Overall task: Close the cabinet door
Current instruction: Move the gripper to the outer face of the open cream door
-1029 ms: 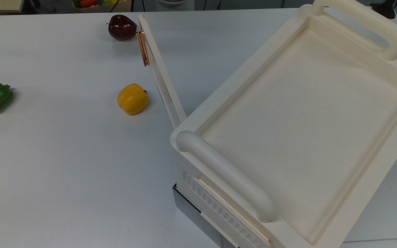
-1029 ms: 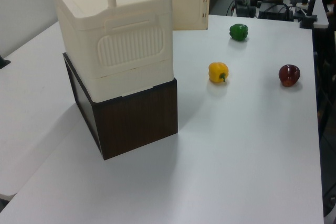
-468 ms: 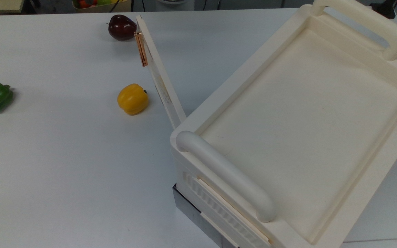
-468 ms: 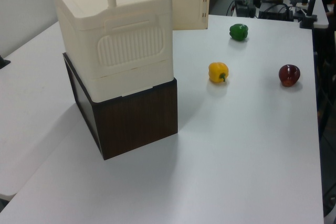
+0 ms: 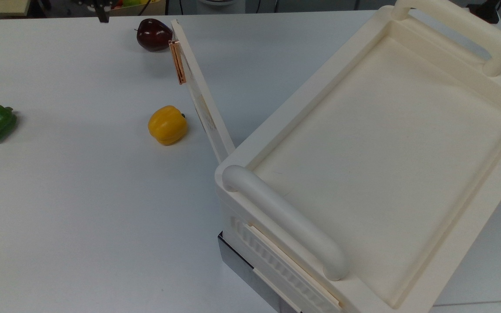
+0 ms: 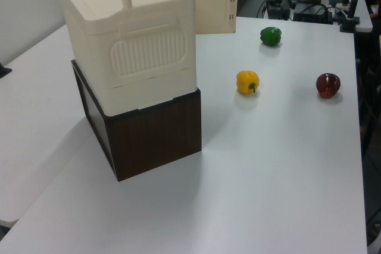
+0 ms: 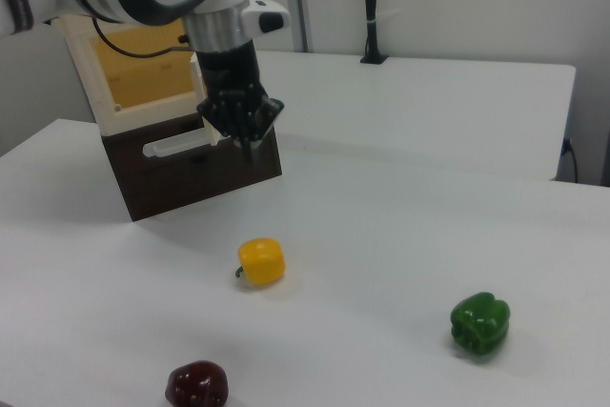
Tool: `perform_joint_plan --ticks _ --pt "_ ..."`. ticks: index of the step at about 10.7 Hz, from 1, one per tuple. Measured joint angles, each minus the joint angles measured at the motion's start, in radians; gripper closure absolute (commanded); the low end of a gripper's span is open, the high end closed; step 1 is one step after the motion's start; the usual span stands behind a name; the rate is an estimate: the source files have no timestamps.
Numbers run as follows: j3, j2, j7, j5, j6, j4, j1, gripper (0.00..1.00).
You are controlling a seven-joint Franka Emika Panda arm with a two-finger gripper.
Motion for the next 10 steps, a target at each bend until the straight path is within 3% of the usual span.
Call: perform_joint_plan --ticks 2,7,10 --pt "0.000 0.017 -0.133 0.016 0.085 0.000 0.000 1.00" --pt "0.000 0.030 -0.394 0.174 0.359 0.001 0.000 1.00" --pt "0.004 0.050 -0.532 0.274 0.429 0.001 0.002 1.00"
